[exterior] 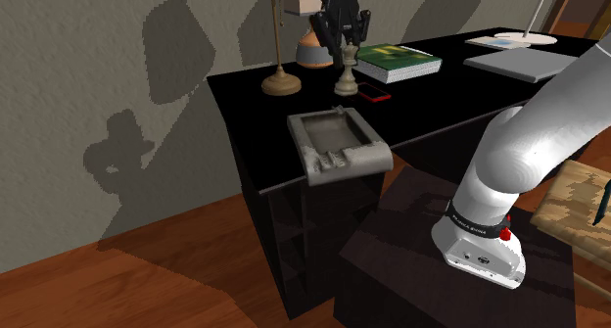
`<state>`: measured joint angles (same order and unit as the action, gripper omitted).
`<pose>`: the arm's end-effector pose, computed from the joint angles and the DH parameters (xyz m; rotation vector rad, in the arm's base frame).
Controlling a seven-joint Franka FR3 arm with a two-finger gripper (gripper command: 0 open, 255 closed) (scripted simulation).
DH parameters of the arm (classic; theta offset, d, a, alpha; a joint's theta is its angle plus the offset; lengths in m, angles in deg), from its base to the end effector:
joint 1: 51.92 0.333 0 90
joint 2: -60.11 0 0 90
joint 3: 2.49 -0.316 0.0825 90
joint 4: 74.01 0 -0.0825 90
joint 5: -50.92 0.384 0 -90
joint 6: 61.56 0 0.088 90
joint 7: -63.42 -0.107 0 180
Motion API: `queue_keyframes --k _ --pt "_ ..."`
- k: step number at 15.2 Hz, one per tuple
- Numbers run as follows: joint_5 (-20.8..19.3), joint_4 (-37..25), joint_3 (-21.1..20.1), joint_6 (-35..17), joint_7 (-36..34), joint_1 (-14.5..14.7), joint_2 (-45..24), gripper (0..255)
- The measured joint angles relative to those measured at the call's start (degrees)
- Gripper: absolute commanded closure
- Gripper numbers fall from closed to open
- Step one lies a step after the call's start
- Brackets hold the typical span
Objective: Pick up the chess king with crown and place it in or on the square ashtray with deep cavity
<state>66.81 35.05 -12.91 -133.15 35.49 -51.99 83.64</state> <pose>0.3722 0.1210 0.6420 -2.9691 0.4123 0.4542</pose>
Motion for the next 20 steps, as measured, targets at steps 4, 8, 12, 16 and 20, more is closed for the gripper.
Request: queue_keyframes --k 4,8,12,16,20 --pt "1.03 -1.02 -2.23 -2.19 -2.66 0.75 -2.53 255" --pt "1.23 2.72 -2.67 -5.24 -2.28 0.91 -1.82 255" --pt "1.25 6.05 -2.86 -8.06 -1.55 0.93 -1.39 255" --pt "1.4 9.61 -3.13 -11.02 -0.91 1.02 -0.84 255" --pt "1.43 10.91 -3.27 -12.36 -0.65 1.03 -0.89 255"
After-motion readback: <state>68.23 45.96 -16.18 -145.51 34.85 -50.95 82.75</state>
